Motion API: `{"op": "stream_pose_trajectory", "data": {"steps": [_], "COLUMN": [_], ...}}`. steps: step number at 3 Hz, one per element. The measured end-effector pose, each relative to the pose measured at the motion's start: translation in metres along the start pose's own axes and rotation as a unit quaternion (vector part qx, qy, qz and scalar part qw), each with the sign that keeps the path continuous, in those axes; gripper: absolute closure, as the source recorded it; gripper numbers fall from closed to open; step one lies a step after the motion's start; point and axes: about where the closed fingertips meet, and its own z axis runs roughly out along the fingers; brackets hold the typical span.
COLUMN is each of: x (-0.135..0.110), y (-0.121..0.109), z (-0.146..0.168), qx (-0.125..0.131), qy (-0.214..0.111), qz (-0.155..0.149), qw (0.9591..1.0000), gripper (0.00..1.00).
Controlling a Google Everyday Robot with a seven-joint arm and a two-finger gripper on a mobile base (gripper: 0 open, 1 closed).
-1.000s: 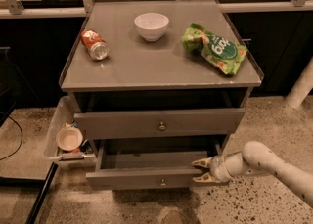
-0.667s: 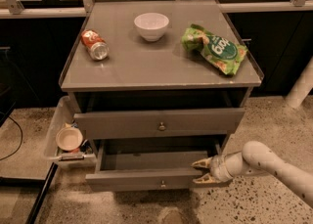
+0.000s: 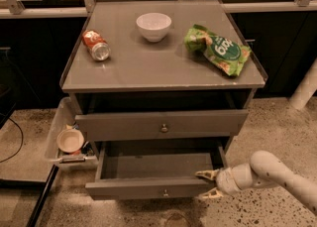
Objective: Open middle drawer
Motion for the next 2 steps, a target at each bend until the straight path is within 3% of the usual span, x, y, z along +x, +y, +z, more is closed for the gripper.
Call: {"op": "stream_pose_trajectory", "data": {"steps": [1, 2], "x": [-0.007, -0.012], "y": [0.024, 0.036], "z": [-0.005, -0.01], "qx": [-0.009, -0.01], "qy": [-0.006, -0.006], "qz": [-0.011, -0.017], "qw": [0.9999, 0.9998], "gripper": [0.82, 0.81]}}
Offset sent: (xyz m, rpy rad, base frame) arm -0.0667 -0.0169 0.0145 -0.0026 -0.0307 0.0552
